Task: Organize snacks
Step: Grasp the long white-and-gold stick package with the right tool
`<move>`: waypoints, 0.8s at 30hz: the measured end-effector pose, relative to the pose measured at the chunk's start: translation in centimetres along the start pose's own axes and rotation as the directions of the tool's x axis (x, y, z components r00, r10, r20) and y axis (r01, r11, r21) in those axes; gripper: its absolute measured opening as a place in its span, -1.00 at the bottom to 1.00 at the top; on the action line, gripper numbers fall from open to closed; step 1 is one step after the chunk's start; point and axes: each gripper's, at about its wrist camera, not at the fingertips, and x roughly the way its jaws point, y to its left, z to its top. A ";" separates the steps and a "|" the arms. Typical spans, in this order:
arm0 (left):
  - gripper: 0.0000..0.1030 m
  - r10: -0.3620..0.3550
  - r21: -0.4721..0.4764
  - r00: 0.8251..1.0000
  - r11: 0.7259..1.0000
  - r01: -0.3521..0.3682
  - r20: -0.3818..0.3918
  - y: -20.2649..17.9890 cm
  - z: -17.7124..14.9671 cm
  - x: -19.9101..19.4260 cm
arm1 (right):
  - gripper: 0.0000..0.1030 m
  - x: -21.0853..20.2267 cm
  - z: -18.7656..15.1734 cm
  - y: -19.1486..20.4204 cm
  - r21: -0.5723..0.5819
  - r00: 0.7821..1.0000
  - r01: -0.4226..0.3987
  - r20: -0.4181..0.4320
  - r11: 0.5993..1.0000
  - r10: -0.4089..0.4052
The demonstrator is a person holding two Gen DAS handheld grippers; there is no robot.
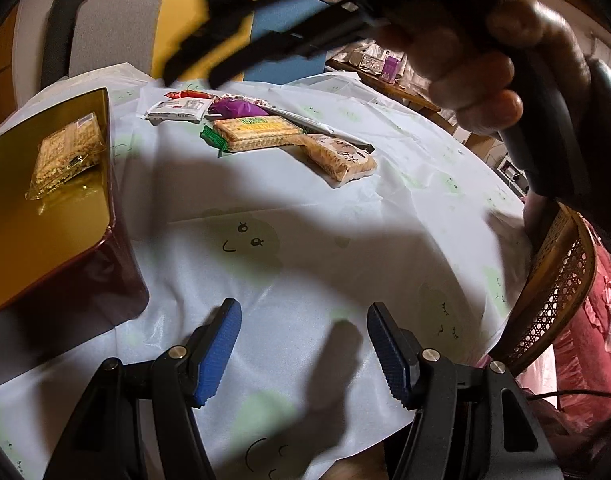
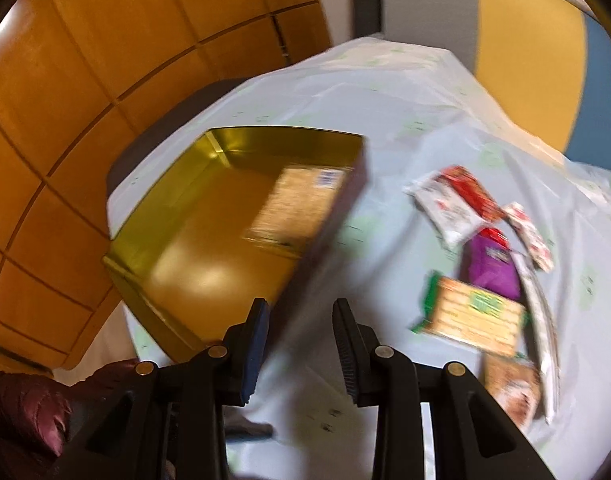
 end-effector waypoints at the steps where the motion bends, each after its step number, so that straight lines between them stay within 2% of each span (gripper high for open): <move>1: 0.28 0.002 0.001 1.000 1.000 -0.002 -0.001 0.0 0.0 0.0 | -0.35 -0.3 -0.3 -0.7 0.014 1.000 0.014 0.000 1.000 -0.014; 8: 0.29 0.024 0.019 1.000 1.000 -0.023 -0.006 -0.4 0.0 0.2 | -0.34 -2.7 -3.3 -7.5 0.142 0.989 0.149 -0.011 0.979 -0.149; 13: 0.31 0.046 0.039 0.999 0.998 -0.046 -0.010 -0.7 0.0 0.4 | -0.30 -4.3 -4.7 -12.1 0.214 0.966 0.257 -0.031 0.942 -0.256; 19: 0.32 0.067 0.056 0.998 0.996 -0.066 -0.016 -1.0 -0.1 0.5 | -0.22 -3.4 -4.3 -15.9 0.259 0.953 0.303 -0.069 0.917 -0.296; 24: 0.32 0.077 0.067 0.997 0.995 -0.075 -0.022 -1.1 -0.1 0.5 | -0.22 -0.6 -3.0 -17.1 0.225 0.943 0.331 -0.125 0.917 -0.310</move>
